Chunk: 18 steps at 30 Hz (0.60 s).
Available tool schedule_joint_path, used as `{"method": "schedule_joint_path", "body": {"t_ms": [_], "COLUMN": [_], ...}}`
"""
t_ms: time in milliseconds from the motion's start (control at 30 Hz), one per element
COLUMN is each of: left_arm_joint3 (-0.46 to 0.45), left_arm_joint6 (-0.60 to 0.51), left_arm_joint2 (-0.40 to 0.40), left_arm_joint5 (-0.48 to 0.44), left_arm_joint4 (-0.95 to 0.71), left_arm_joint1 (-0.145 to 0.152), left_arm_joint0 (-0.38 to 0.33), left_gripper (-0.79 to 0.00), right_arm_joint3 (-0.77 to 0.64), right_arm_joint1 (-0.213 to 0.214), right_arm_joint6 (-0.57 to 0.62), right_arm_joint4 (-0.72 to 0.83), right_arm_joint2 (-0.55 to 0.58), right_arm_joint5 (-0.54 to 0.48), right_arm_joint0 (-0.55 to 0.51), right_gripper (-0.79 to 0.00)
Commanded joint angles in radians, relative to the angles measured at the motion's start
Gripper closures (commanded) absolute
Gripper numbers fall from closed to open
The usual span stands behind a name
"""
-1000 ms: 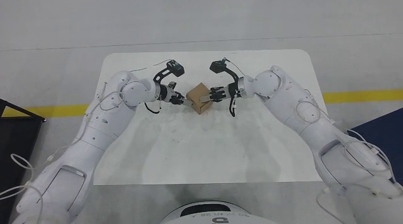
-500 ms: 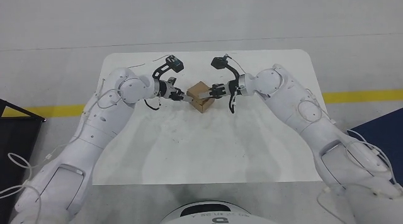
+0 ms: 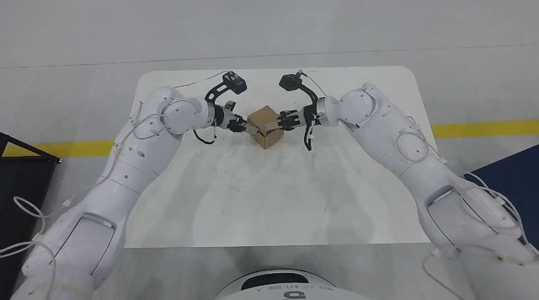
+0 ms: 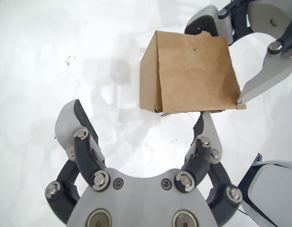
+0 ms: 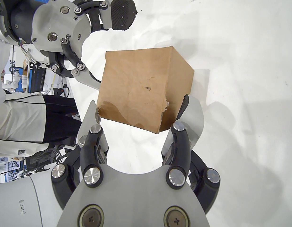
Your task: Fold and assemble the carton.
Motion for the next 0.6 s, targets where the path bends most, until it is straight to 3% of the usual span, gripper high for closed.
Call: {"method": "schedule_joint_path", "body": {"t_ms": [0,133,267,567], "left_arm_joint3": [0.005,0.011,0.012,-0.017], "left_arm_joint6": [0.005,0.009,0.010,0.014], "left_arm_joint2": [0.001,-0.001,-0.006,-0.050], "left_arm_joint5": [-0.001,-0.001,0.002,0.019], "left_arm_joint4": [0.001,0.000,-0.003,-0.013], "left_arm_joint1": [-0.001,-0.001,0.001,0.020], "left_arm_joint0": [-0.005,-0.009,-0.004,0.035], "left_gripper": [-0.785,-0.785,-0.785,-0.785], "right_arm_joint3": [-0.001,0.004,0.014,0.034], "right_arm_joint1": [-0.002,-0.005,-0.007,-0.004], "right_arm_joint6": [-0.005,-0.008,-0.014,-0.019], "right_arm_joint4": [-0.006,-0.009,-0.007,-0.009], "right_arm_joint2": [0.000,0.003,0.010,0.036], "right_arm_joint5": [0.002,0.005,-0.001,-0.006], "right_arm_joint0": [0.001,0.004,0.008,0.009], "right_gripper": [-0.554,-0.576,-0.754,-0.745]}}
